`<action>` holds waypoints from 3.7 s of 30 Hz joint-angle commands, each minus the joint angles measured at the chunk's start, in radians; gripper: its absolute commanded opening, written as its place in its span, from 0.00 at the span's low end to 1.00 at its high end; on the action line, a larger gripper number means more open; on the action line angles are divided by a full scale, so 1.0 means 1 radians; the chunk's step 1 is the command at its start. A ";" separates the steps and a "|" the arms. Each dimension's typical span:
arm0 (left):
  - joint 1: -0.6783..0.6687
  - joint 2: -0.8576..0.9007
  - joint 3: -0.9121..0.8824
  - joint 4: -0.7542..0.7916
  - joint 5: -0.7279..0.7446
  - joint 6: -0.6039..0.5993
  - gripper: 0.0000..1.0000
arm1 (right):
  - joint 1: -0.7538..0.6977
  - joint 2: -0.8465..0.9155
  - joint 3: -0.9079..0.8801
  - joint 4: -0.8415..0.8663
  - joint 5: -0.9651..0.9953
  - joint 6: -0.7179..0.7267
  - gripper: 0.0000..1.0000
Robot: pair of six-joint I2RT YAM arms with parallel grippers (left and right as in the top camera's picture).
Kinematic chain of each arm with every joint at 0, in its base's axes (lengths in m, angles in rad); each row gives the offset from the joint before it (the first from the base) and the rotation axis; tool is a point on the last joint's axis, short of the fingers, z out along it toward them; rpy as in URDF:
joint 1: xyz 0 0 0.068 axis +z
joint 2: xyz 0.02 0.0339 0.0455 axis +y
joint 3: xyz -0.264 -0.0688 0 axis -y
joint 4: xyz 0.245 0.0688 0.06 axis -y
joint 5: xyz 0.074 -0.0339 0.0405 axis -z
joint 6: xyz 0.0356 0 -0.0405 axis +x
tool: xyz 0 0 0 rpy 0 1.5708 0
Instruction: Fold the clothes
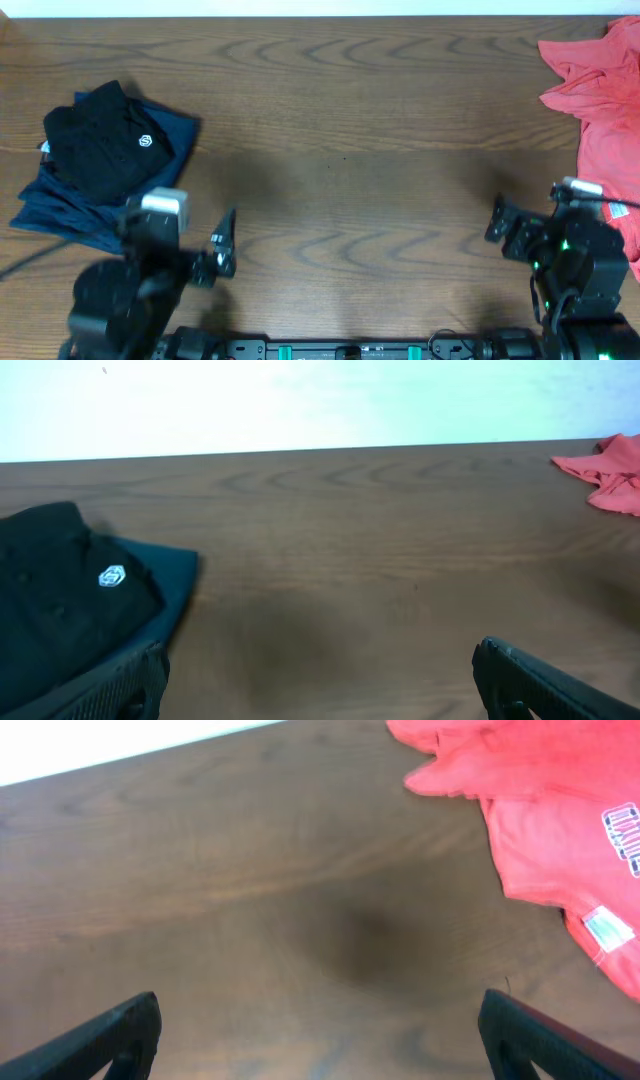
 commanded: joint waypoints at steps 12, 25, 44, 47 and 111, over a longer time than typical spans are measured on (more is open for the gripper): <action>-0.006 -0.097 -0.002 -0.229 -0.016 0.005 0.98 | 0.008 -0.012 -0.006 -0.270 0.021 0.012 0.99; -0.006 -0.097 -0.002 -0.278 -0.016 0.005 0.98 | 0.044 -0.411 -0.396 0.343 -0.008 -0.116 0.99; -0.006 -0.097 -0.002 -0.278 -0.016 0.005 0.98 | 0.041 -0.510 -0.771 0.797 -0.016 -0.183 0.99; -0.006 -0.097 -0.002 -0.278 -0.016 0.005 0.98 | 0.041 -0.510 -0.771 0.797 -0.016 -0.183 0.99; 0.235 -0.436 -0.955 0.760 0.014 0.013 0.98 | 0.041 -0.510 -0.771 0.797 -0.016 -0.183 0.99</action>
